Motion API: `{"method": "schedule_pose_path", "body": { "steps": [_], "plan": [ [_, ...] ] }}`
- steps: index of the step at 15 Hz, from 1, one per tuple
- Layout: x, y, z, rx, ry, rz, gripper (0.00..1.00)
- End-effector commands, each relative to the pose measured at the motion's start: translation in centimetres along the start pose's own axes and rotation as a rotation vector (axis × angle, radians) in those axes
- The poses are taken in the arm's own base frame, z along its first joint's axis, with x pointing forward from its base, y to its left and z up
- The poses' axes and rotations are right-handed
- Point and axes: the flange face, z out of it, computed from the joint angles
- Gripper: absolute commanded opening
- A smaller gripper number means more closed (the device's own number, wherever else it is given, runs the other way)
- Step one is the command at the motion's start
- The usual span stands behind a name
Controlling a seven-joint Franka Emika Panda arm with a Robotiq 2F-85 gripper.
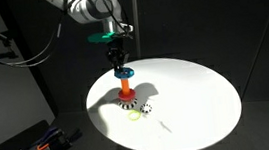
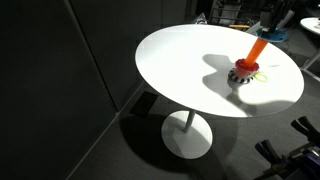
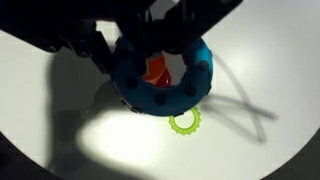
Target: Put the blue ring around the orange rod
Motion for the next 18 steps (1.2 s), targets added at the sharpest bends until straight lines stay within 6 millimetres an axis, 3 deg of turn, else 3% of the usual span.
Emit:
{"method": "schedule_pose_path", "body": {
  "steps": [1,18],
  "plan": [
    [-0.6,-0.5,-0.6,-0.017,0.000,0.002,0.10],
    [-0.7,-0.5,0.7,-0.024,-0.010,0.004,0.10]
  ]
}}
